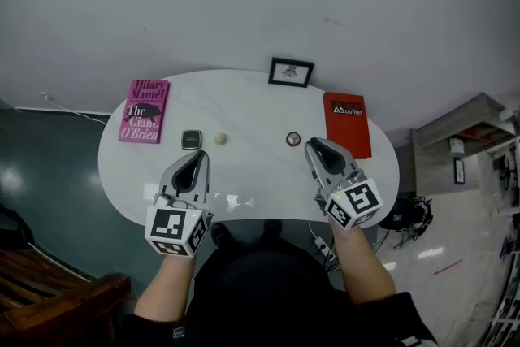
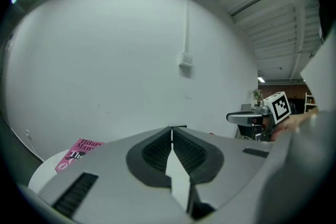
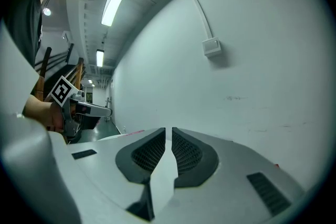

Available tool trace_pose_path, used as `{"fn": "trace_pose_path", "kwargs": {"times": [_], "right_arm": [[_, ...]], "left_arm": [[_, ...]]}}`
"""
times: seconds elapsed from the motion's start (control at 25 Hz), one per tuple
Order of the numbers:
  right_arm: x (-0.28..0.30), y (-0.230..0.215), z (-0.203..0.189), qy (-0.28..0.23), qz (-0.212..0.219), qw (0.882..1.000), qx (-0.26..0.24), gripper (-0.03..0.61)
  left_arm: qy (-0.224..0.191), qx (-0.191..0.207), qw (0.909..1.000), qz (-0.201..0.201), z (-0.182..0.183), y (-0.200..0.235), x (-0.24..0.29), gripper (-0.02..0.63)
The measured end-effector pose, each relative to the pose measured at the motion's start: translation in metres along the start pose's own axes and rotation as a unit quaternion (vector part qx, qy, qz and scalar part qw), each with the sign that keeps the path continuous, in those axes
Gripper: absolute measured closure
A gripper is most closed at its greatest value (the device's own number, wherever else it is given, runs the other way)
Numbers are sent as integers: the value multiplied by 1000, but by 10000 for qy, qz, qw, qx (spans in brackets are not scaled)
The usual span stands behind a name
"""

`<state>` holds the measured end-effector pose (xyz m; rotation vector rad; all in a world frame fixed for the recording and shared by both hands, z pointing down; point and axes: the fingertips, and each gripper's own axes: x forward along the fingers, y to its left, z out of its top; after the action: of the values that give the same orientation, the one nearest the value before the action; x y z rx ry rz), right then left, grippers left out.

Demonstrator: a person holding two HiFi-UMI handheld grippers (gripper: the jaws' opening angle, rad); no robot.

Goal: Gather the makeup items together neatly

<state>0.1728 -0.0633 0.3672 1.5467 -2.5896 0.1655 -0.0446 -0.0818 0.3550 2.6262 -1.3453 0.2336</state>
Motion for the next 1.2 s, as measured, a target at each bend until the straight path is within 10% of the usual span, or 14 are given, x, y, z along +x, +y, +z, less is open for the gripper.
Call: {"fn": "trace_pose_path", "kwargs": {"times": [1.2], "right_arm": [[52,-69,-162,1317,654,9872,614,405]], "left_arm": [[676,-143,9976,3,-53,-58,86,595]]}}
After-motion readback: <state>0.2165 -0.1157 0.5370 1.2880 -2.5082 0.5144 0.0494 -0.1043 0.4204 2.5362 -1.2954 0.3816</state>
